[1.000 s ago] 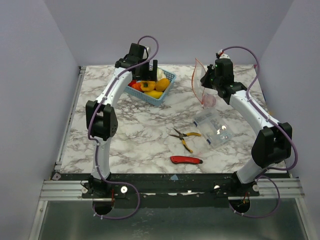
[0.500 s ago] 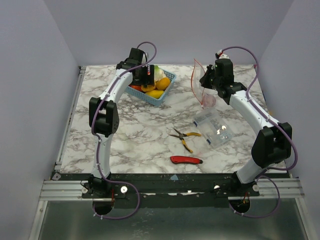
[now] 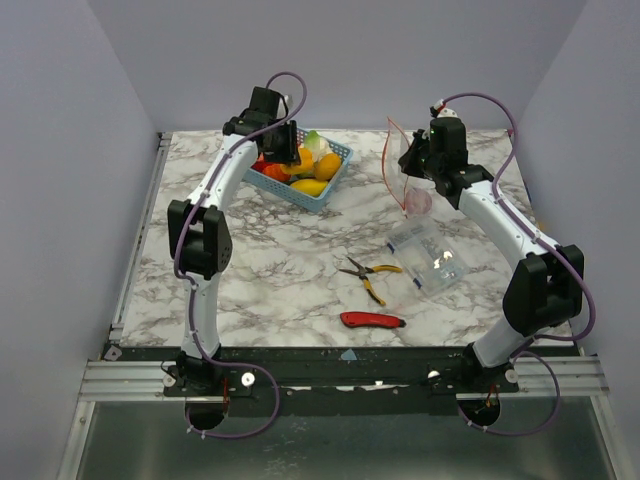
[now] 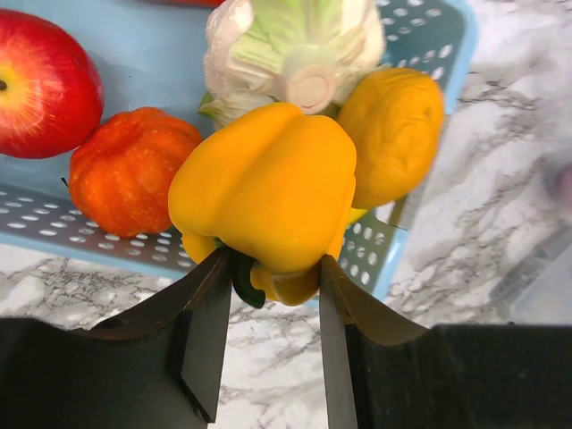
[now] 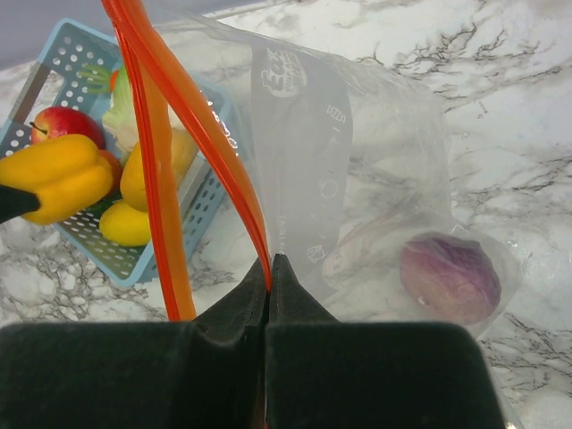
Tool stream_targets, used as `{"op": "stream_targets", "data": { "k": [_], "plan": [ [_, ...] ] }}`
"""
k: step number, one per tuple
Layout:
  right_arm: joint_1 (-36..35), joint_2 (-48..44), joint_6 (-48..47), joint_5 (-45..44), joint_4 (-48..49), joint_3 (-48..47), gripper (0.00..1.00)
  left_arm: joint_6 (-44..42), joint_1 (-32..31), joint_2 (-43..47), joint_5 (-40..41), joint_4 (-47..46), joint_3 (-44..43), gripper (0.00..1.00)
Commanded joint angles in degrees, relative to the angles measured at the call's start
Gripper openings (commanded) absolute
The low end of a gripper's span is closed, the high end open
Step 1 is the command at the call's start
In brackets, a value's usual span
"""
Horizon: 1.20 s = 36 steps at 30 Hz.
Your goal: Place the food in the zip-top bag and seal the zipper
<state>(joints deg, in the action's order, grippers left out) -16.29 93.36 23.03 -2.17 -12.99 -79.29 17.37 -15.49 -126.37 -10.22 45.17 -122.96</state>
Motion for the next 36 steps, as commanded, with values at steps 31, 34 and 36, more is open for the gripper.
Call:
{"op": "stream_targets", "data": {
  "k": [31, 34, 36],
  "plan": [
    [-3.24, -0.16, 2.76, 16.23, 2.25, -0.32, 0.01, 38.59, -9.56, 24.04, -28.86, -52.18, 30.26, 0.00],
    [-3.21, -0.19, 4.35, 17.29, 2.77, -0.08, 0.01, 37.07, -9.47, 22.59, -26.93, -48.50, 29.58, 0.00],
    [-3.19, -0.42, 5.64, 17.45, 2.87, -0.10, 0.01, 35.81, -9.39, 22.97, -25.17, -47.49, 31.56, 0.00]
  ]
}}
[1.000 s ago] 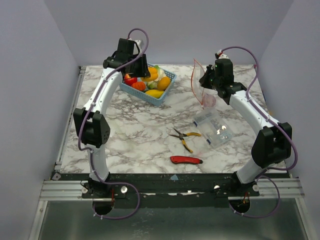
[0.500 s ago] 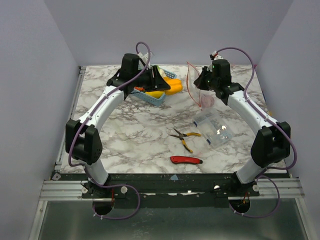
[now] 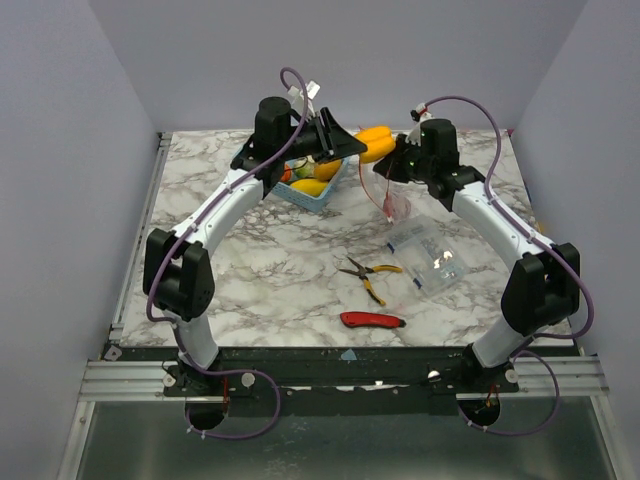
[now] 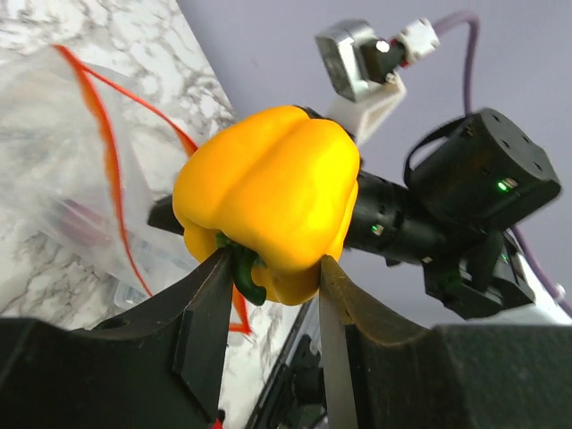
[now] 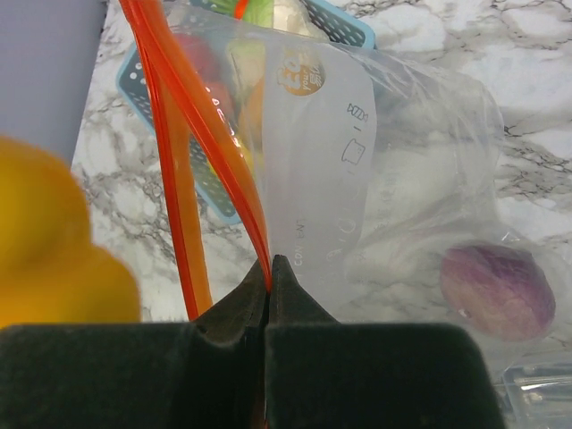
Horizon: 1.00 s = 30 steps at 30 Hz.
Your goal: Place the food in the zip-top bag and seal the zipper
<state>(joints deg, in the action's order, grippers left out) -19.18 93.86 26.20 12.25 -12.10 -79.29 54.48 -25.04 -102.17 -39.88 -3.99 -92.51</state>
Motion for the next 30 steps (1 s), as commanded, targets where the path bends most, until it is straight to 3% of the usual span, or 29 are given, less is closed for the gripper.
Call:
{"op": "stream_targets", "data": {
  "k": [1, 6, 12, 19, 25, 30],
  "plan": [
    [-0.31, -1.23, 2.97, 3.21, 2.14, -0.02, 0.01, -1.89, 0.24, -0.82, 5.52, 1.74, 2.55, 0.00],
    [-0.26, -1.97, 4.63, 3.63, 2.42, -0.27, 0.01, -3.00, 1.72, 2.49, 9.91, 1.33, 10.66, 0.00],
    [-0.32, -1.45, 6.32, 7.52, 4.31, -0.75, 0.01, -7.08, 1.42, 2.19, 12.86, 9.39, 8.63, 0.00],
    [-0.34, 0.17, 7.29, 13.42, 8.18, -1.12, 0.01, -14.46, -2.14, 0.87, 21.37, 25.13, -0.88, 0.00],
    [-0.35, -0.06, 6.42, 11.33, 7.01, -2.01, 0.01, -22.51, -5.35, -1.53, 27.88, 37.63, -11.16, 0.00],
    [-0.41, -0.40, 6.20, 10.67, 6.83, -2.39, 0.01, -31.61, -10.00, -6.22, 36.19, 51.52, -25.57, 0.00]
  ]
}}
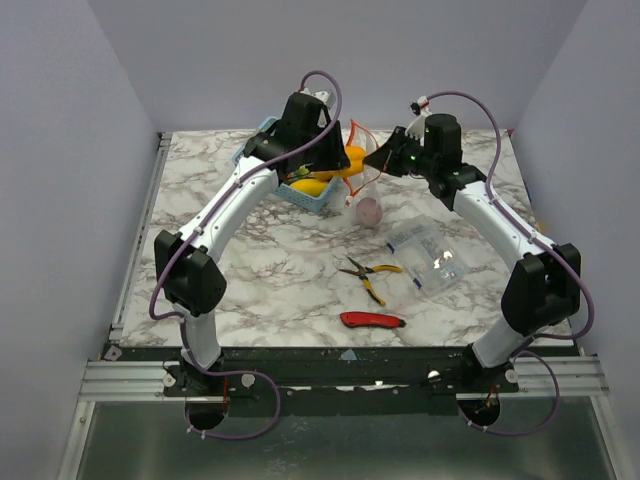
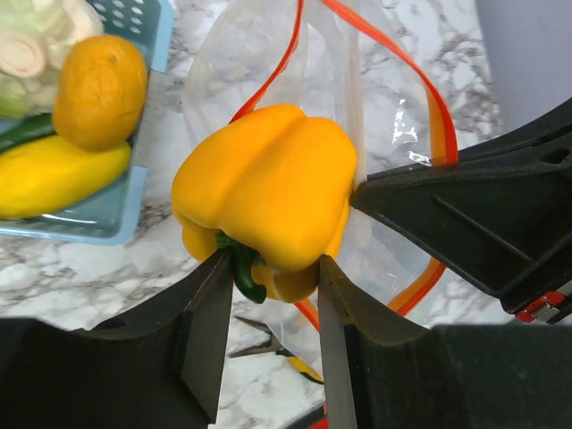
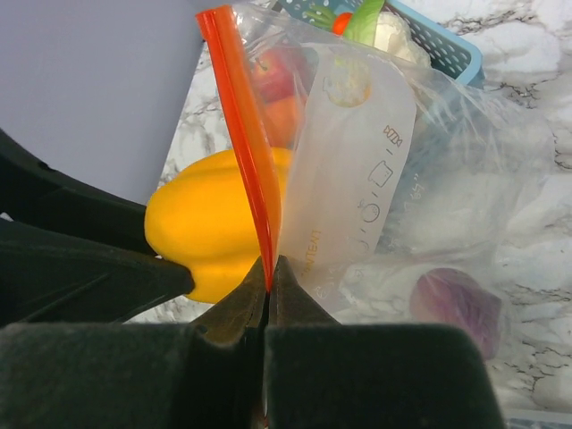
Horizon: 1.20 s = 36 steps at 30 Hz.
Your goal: Place the food in the zip-top bag and seal the zipper
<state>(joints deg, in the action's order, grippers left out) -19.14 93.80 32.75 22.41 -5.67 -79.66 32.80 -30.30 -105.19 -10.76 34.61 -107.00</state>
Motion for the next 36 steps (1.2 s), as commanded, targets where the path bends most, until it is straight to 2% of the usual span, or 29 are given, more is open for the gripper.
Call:
{"op": "stream_targets", "data": {
  "k": [1, 5, 13, 20, 23, 27, 29, 30, 33, 35, 36],
  "plan": [
    [-0.40, -0.40, -0.48, 0.09, 0.14, -2.24, 0.01, -11.12, -5.46, -4.28, 8.48, 15.82, -14.40, 0.00],
    [-0.44, -1.13, -0.98, -0.96, 0.13, -2.90, 0.01, -13.85, -6.56, -9.47, 9.28, 23.81, -23.19, 0.00],
    [-0.86, -0.26, -2.62, -2.04, 0.11, -3.50, 0.01, -14.53, -7.48, -9.32, 5.40, 24.62, -23.05, 0.00],
    [-4.19, 0.59, -5.23, -0.48, 1.13, -3.25, 0.01, -16.51, -7.73, -10.94, 0.27, 26.82, -28.44, 0.00],
    [-4.20, 0.93, -3.82, -0.05, 0.76, -3.70, 0.01, -14.68, -7.13, -11.12, 0.55, 25.94, -27.89, 0.00],
    [-4.24, 1.04, -1.28, -0.18, -0.29, -3.58, 0.01, -12.84, -5.95, -6.87, 4.28, 17.62, -19.89, 0.00],
    [-4.17, 1.17, -0.79, -0.26, -0.46, -3.59, 0.01, -12.37, -5.65, -6.93, 5.67, 17.37, -19.89, 0.00],
    [-4.16, 1.26, -0.68, -0.37, -0.88, -3.91, 0.01, -12.20, -5.62, -7.25, 6.38, 18.11, -20.58, 0.02],
    [-4.16, 1.32, -1.04, -1.19, -2.27, -4.73, 0.01, -11.35, -4.99, -6.79, 6.13, 18.50, -20.00, 0.40],
    [-4.16, 1.39, -1.80, -2.22, -3.46, -5.18, 0.01, -11.09, -4.73, -4.35, 4.64, 16.37, -16.58, 0.60],
    [-4.22, 1.47, -2.43, -2.77, -4.19, -5.38, 0.01, -10.81, -4.45, -3.00, 3.04, 15.01, -14.78, 0.66]
  ]
}}
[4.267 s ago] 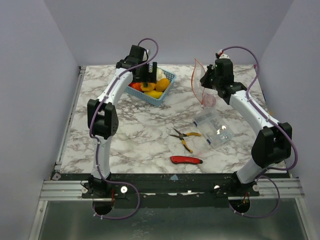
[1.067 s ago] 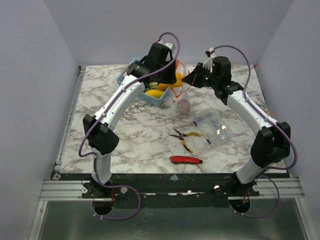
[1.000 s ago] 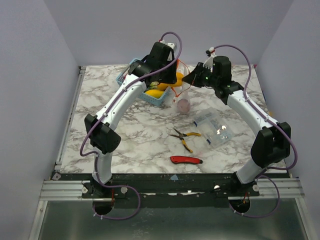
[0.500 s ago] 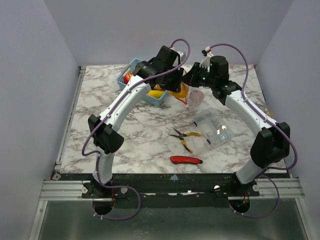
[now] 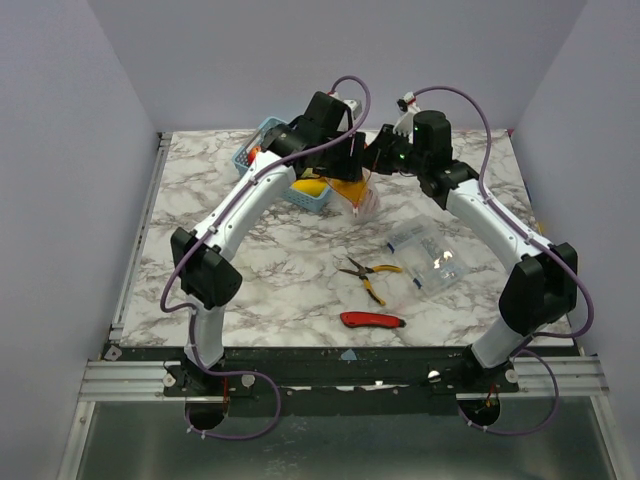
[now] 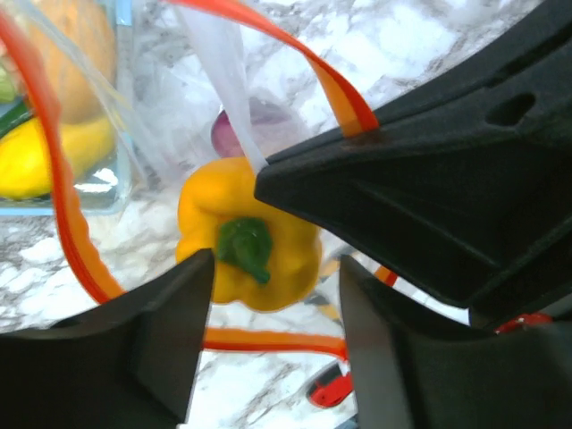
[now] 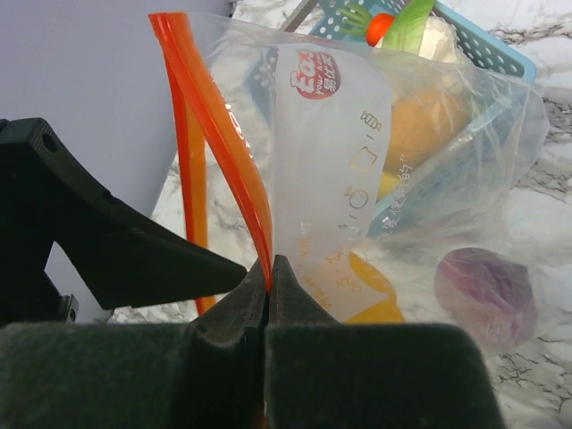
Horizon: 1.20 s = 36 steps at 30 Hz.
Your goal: Place the food in the zip-top bag and seal the zipper
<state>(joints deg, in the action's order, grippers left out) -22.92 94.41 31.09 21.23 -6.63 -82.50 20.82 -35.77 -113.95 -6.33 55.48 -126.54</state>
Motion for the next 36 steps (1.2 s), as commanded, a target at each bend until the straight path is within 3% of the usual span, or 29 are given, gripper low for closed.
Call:
{"op": "stream_targets", "data": {
  "k": [1, 6, 12, 15, 19, 20, 24, 28, 32, 36],
  "plan": [
    [-0.45, 0.96, -1.43, -2.42, -3.90, -2.73, 0.01, 1.52, 1.33, 7.25, -2.93, -6.93, 6.56, 0.71],
    [-0.46, 1.08, -4.30, -5.72, -7.43, -3.20, 0.01, 2.99, 2.87, 13.54, -8.16, -10.98, 12.59, 0.78],
    [-0.88, 0.47, -5.56, -7.10, -9.45, -4.02, 0.00, 5.10, 4.62, 18.10, -2.92, -17.03, 22.01, 0.72],
    [-1.64, 0.22, -6.67, -9.20, -11.07, -4.73, 0.01, 6.46, 5.23, 18.21, -2.10, -20.88, 27.20, 0.72],
    [-3.06, 0.23, -7.94, -11.95, -12.88, -5.61, 0.01, 7.68, 6.26, 13.25, -5.97, -21.75, 26.40, 0.73],
    [-3.30, 0.28, -8.21, -12.65, -13.48, -5.93, 0.01, 7.76, 6.48, 11.77, -6.73, -21.17, 25.30, 0.67],
    [-3.87, 0.18, -9.49, -18.55, -17.03, -6.69, 0.01, 7.72, 6.59, 10.18, -7.76, -21.59, 23.84, 0.26],
    [-3.89, 0.11, -10.38, -31.62, -21.79, -7.09, 0.05, 7.13, 6.93, 10.83, -7.33, -22.17, 24.39, 0.02],
    [-4.44, -0.67, -11.97, -35.49, -23.66, -7.32, 0.19, 7.45, 7.12, 10.98, -9.03, -22.64, 24.67, 0.00],
    [-6.39, -0.85, -13.13, -37.81, -25.15, -8.81, 0.26, 8.43, 7.12, 11.54, -10.19, -23.92, 25.63, 0.00]
  ]
}}
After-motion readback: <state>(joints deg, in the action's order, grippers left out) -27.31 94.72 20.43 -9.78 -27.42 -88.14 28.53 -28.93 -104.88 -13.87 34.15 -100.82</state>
